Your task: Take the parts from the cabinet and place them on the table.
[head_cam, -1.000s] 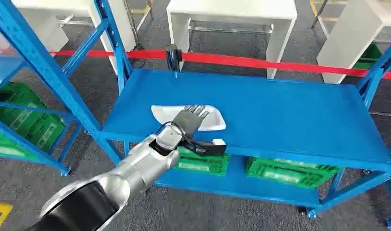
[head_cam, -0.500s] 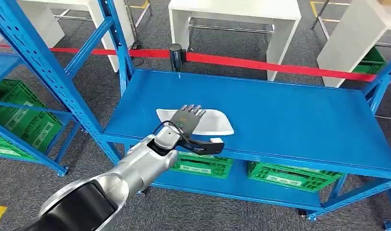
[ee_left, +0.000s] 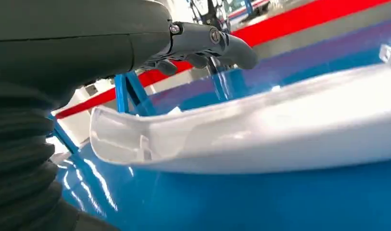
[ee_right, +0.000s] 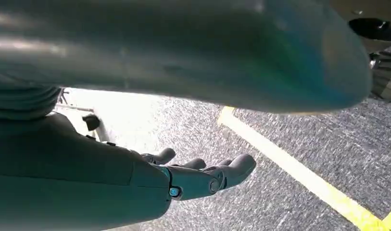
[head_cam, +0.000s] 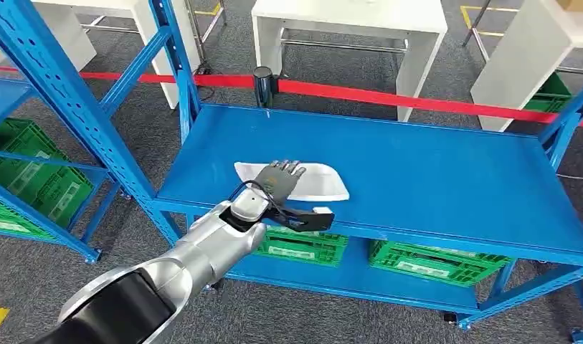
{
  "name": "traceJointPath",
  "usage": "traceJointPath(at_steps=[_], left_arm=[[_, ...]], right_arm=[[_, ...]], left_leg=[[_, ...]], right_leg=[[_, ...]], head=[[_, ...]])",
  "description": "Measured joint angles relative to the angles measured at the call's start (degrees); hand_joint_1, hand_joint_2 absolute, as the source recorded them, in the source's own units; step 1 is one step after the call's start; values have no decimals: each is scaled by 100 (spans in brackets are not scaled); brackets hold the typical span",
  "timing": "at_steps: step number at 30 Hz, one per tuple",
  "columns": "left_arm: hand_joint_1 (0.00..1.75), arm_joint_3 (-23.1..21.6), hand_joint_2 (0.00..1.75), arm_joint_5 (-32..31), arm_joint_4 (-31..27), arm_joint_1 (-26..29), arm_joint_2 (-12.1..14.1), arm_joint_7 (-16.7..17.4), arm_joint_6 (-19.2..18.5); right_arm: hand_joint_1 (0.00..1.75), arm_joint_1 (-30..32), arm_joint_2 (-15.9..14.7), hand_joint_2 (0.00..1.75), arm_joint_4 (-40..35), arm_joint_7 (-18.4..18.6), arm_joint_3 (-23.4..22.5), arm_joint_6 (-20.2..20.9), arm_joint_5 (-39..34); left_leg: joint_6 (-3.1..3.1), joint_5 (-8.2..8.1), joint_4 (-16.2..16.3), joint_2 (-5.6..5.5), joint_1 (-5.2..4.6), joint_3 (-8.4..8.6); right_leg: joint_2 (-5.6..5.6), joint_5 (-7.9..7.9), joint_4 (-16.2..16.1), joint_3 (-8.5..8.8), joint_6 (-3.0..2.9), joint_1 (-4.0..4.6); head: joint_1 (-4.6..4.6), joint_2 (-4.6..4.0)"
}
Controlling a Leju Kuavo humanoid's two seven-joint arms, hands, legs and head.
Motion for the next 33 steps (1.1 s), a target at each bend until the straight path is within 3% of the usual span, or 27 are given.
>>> traceJointPath(at_steps=[19, 20, 21, 33], left_arm=[[0, 0, 175, 22, 0, 15, 0, 81, -100], [19, 2, 175, 22, 0, 15, 0, 87, -100], [175, 0, 175, 22, 0, 15, 0, 96, -98], [175, 0, 175, 0, 0, 25, 22, 164, 46]], right_arm=[[0, 2, 2, 0, 0, 2, -7, -17, 59], [0, 1, 2, 0, 2, 2, -7, -17, 66], [0, 2, 2, 0, 2, 2, -7, -17, 68], [0, -3, 9, 0, 2, 17, -7, 0, 120]], left_leg=[[-2, 1, -10, 0, 2, 3], [-2, 1, -10, 0, 2, 3], [-2, 1, -10, 0, 2, 3], [-2, 0, -10, -1, 2, 2]], right_leg=[[0, -5, 1, 0, 2, 1], [0, -5, 1, 0, 2, 1], [0, -5, 1, 0, 2, 1], [0, -5, 1, 0, 2, 1]], head=[[0, 0], [0, 0], [0, 0], [0, 0]])
